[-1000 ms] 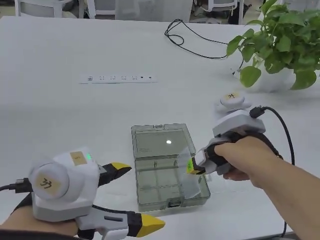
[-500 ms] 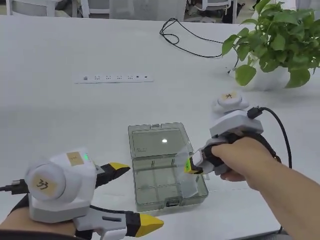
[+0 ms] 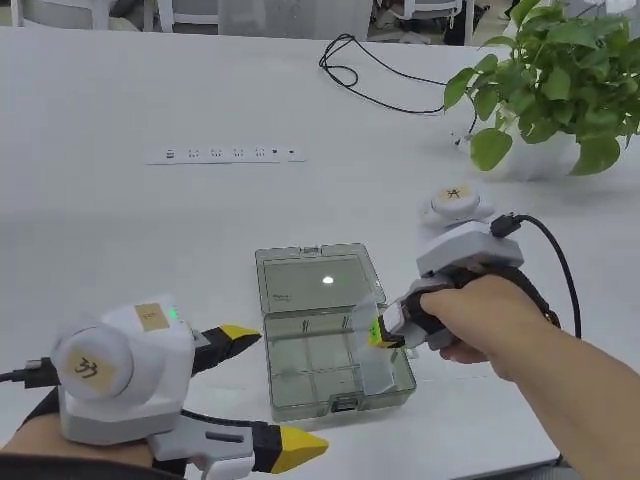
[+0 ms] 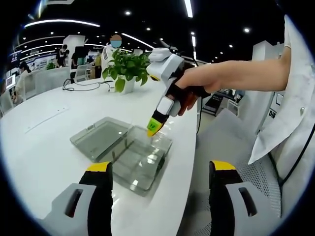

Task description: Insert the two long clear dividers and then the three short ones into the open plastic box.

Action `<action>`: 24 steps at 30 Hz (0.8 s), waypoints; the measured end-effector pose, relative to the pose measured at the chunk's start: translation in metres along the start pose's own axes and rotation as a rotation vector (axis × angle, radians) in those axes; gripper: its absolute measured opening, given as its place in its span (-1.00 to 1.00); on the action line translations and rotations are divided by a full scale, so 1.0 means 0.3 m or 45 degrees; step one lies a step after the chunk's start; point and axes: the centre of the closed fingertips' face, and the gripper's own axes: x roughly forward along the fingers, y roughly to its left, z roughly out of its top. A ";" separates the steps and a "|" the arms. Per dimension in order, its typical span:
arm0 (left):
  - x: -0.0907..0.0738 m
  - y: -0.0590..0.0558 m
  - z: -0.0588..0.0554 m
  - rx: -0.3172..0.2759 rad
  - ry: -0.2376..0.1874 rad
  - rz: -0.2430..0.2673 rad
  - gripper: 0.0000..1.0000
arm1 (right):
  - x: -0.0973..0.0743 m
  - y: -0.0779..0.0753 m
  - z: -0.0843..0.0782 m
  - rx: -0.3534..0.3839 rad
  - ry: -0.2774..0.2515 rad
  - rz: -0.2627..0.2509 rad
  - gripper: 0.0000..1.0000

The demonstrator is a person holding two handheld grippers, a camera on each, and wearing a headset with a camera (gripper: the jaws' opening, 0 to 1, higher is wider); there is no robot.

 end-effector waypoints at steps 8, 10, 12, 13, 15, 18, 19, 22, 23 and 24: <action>0.002 0.002 0.000 0.002 -0.001 -0.003 0.63 | 0.000 0.003 -0.001 -0.025 0.008 -0.007 -0.87; 0.003 0.003 0.001 -0.001 -0.002 -0.003 0.63 | 0.001 0.006 0.000 -0.048 0.015 -0.015 -0.87; 0.005 0.003 0.000 0.000 0.000 -0.005 0.62 | 0.001 0.008 -0.001 -0.060 0.023 -0.018 -0.87; 0.005 0.002 0.001 0.000 0.000 -0.006 0.62 | 0.001 0.008 -0.001 -0.058 0.026 -0.018 -0.87; 0.006 0.002 0.002 0.002 -0.002 -0.008 0.62 | -0.002 0.013 0.000 -0.056 0.033 -0.008 -0.87; 0.006 0.005 0.001 -0.001 -0.001 -0.006 0.62 | -0.007 0.011 0.003 -0.063 0.036 -0.020 -0.87; 0.006 0.005 0.002 -0.001 -0.002 -0.006 0.62 | -0.007 0.009 0.003 -0.057 0.037 -0.021 -0.88; 0.007 0.004 0.003 -0.004 -0.005 -0.007 0.62 | -0.006 0.006 -0.001 -0.046 0.041 -0.020 -0.87; 0.008 0.004 0.002 -0.004 -0.004 -0.007 0.61 | -0.006 0.005 -0.001 -0.044 0.043 -0.022 -0.87; 0.008 0.004 0.002 -0.005 -0.004 -0.008 0.61 | -0.004 0.004 0.000 -0.040 0.047 -0.021 -0.87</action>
